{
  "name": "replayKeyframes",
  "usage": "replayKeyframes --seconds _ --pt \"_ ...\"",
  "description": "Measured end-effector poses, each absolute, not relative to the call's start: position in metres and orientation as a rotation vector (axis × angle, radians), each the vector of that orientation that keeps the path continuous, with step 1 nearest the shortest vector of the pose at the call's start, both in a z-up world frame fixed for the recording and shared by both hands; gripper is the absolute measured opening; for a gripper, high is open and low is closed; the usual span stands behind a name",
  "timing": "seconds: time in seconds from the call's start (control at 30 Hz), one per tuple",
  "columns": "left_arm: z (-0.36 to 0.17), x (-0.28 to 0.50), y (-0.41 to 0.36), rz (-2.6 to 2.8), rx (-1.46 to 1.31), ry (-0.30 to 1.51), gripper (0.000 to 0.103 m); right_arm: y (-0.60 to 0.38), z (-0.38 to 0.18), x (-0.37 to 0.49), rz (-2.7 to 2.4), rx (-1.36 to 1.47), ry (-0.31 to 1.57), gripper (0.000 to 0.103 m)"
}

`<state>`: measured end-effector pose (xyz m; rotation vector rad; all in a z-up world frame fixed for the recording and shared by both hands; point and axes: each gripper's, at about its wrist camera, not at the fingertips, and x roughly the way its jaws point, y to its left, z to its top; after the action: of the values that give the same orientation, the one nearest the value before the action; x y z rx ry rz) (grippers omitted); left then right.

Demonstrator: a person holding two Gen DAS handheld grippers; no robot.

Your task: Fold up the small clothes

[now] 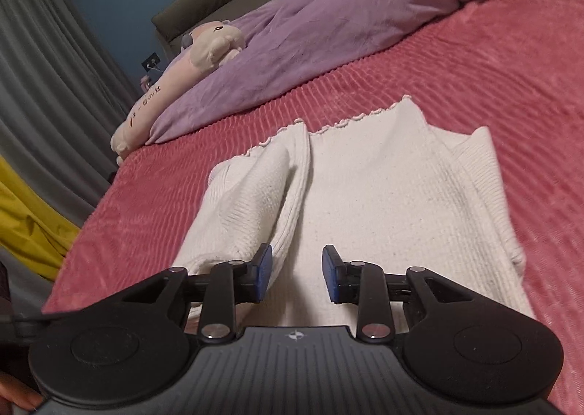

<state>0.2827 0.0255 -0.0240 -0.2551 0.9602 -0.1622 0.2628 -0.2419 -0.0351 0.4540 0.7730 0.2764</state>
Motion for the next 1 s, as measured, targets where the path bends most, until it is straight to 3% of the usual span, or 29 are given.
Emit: replayKeyframes --seconds 0.2,0.27,0.43,0.5,0.57,0.63,0.8,0.87,0.93,1.0 --pt "-0.032 0.279 0.016 -0.162 -0.211 0.966 0.07 -0.249 -0.039 0.276 0.306 0.595 0.802 0.052" --pt "-0.031 0.276 0.012 -0.165 -0.187 0.96 0.07 -0.252 -0.038 0.28 0.311 0.639 0.791 0.066" --pt "-0.03 0.273 0.011 -0.167 -0.192 0.974 0.071 -0.232 -0.052 0.311 0.373 0.643 0.888 0.067" --pt "-0.028 0.271 0.012 -0.165 -0.186 0.977 0.073 -0.223 -0.055 0.317 0.382 0.637 0.892 0.056" --pt "-0.027 0.268 0.013 -0.165 -0.173 0.98 0.074 -0.217 -0.052 0.32 0.389 0.598 0.879 0.033" --pt "-0.025 0.267 0.014 -0.162 -0.165 0.976 0.074 -0.213 -0.049 0.319 0.393 0.55 0.857 0.022" --pt "-0.015 0.26 0.01 -0.183 -0.16 0.955 0.078 -0.204 -0.017 0.291 0.306 0.257 0.682 0.014" --pt "-0.012 0.259 0.006 -0.177 -0.14 0.945 0.078 -0.204 -0.005 0.278 0.233 0.13 0.591 0.0" --pt "-0.011 0.26 0.001 -0.164 -0.108 0.942 0.078 -0.209 0.004 0.271 0.134 0.011 0.51 0.0" --pt "-0.014 0.261 -0.002 -0.168 -0.111 0.947 0.078 -0.228 0.004 0.278 0.153 0.066 0.564 0.0"
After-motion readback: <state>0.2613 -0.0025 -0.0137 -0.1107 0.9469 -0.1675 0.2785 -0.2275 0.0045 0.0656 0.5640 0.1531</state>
